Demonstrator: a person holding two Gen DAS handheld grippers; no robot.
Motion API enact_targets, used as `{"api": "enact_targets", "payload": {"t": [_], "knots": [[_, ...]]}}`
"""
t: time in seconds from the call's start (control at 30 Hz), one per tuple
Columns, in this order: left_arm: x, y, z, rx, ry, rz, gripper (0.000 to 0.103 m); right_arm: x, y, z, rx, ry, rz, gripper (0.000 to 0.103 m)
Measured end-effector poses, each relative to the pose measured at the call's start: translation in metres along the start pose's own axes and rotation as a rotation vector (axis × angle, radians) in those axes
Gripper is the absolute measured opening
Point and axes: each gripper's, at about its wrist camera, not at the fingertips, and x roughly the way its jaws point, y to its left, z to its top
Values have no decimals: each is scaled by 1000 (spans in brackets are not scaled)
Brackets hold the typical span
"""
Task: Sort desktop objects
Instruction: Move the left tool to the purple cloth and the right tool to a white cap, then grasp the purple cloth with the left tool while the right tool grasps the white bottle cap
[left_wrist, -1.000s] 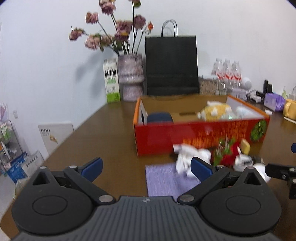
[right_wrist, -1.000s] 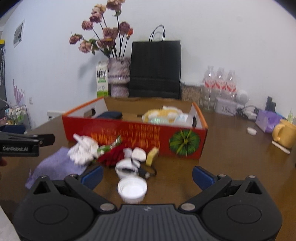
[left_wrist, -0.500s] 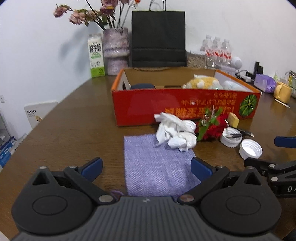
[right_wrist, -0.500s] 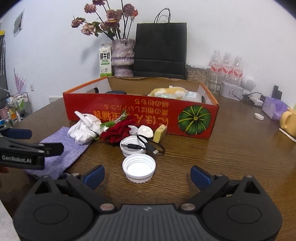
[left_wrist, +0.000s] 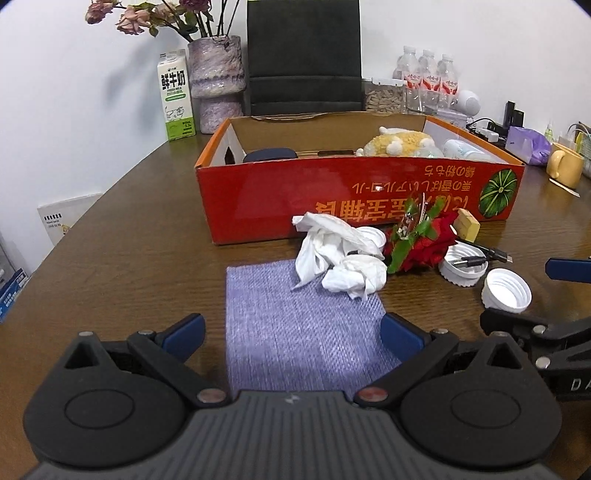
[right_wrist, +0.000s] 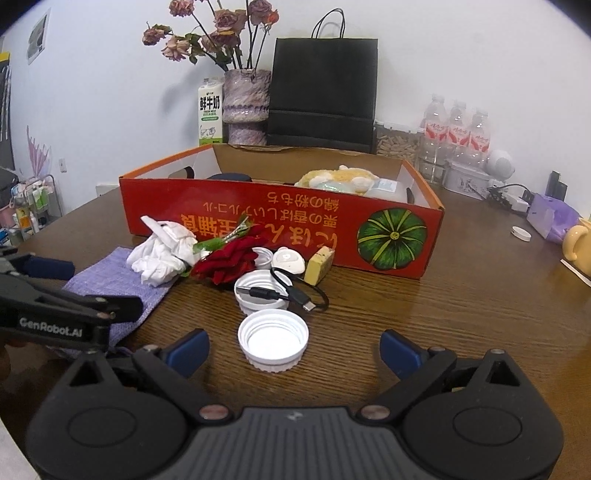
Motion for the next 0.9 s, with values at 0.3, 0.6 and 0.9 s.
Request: {"api": "enact_targets", "payload": {"t": [0.3, 0.6, 0.9], "knots": [[6, 3, 3, -19, 7, -70, 91, 7, 0, 1, 15, 15, 50, 77], [-1, -3, 5, -7, -6, -100, 53, 3, 0, -1, 12, -7, 62, 55], [-10, 3, 4, -37, -9, -138, 18, -4, 0, -5, 22, -17, 70, 39]]}}
